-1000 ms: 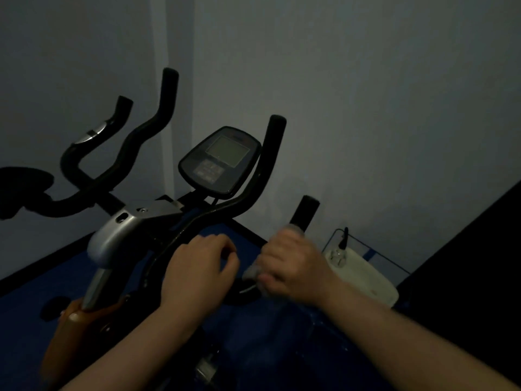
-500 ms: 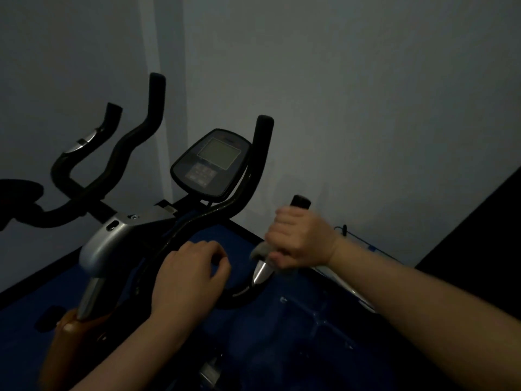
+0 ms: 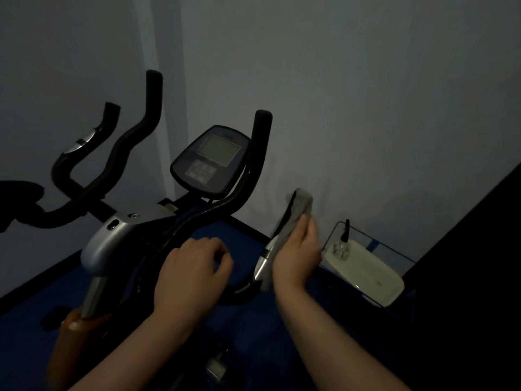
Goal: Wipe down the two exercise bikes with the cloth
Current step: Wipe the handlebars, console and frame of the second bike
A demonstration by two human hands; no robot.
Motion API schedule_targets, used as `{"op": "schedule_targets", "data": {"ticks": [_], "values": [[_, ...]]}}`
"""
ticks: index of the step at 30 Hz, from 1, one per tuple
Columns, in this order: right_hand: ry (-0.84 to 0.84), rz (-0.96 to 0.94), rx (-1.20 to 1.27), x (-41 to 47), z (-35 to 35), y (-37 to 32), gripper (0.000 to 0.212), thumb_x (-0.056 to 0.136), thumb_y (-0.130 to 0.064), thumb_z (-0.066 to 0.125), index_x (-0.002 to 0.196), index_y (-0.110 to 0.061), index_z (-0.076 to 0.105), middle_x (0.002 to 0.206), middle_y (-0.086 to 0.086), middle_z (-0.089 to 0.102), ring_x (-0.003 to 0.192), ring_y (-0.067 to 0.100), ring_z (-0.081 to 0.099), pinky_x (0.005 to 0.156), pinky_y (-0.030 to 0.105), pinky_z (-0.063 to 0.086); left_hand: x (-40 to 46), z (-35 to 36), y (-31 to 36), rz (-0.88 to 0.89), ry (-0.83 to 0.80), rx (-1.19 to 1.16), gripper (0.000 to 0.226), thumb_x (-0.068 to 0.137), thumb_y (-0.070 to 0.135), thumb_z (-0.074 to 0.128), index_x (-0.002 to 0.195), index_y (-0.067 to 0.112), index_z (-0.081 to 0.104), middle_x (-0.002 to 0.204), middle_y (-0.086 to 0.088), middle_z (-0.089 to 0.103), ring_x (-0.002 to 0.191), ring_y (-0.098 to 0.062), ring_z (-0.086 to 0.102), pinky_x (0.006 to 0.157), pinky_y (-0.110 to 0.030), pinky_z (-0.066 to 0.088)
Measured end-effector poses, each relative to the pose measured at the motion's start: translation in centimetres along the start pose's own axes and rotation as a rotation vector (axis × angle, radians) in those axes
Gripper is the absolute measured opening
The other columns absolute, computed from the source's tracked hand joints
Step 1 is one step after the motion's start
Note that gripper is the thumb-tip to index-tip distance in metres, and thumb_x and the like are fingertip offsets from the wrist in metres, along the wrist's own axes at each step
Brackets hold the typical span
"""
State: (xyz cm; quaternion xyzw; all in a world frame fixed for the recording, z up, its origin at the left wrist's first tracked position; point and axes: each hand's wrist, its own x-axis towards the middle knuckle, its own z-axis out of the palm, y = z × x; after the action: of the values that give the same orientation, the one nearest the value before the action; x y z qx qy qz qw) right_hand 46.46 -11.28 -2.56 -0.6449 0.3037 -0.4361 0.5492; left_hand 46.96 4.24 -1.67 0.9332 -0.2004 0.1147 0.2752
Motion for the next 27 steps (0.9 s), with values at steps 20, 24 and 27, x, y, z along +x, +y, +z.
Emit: {"op": "schedule_targets", "data": {"ticks": [20, 24, 27], "values": [[-0.63, -1.072, -0.741, 2.0, -3.9, -1.8, 0.027, 0.086, -0.014, 0.047, 0.069, -0.007, 0.067, 0.071, 0.007, 0.066, 0.081, 0.024, 0.063, 0.113, 0.049, 0.025, -1.2, -0.4, -0.4, -0.023, 0.312, -0.365, 0.008, 0.083, 0.022, 0.053, 0.085, 0.023, 0.06, 0.083, 0.011, 0.059, 0.073, -0.003, 0.055, 0.061, -0.023, 0.043], [-0.863, -1.038, -0.997, -6.2, -1.3, -1.2, 0.016, 0.073, -0.021, 0.061, 0.059, -0.018, 0.054, 0.055, 0.002, 0.057, 0.05, 0.019, 0.051, 0.065, 0.028, 0.043, -1.5, -0.5, -0.5, -0.028, 0.469, -0.429, 0.012, 0.086, 0.012, 0.052, 0.086, 0.023, 0.057, 0.084, 0.011, 0.054, 0.077, -0.002, 0.054, 0.064, -0.012, 0.04], [-0.903, -1.17, -1.034, -5.5, -1.5, -2.2, 0.022, 0.074, -0.036, 0.07, 0.063, -0.021, 0.058, 0.055, -0.004, 0.058, 0.044, 0.014, 0.051, 0.048, 0.024, 0.031, -2.1, -1.0, -1.2, -0.006, 0.491, -0.398, 0.01, 0.087, 0.016, 0.05, 0.09, 0.021, 0.058, 0.089, 0.009, 0.053, 0.077, -0.004, 0.053, 0.067, -0.018, 0.043]]}}
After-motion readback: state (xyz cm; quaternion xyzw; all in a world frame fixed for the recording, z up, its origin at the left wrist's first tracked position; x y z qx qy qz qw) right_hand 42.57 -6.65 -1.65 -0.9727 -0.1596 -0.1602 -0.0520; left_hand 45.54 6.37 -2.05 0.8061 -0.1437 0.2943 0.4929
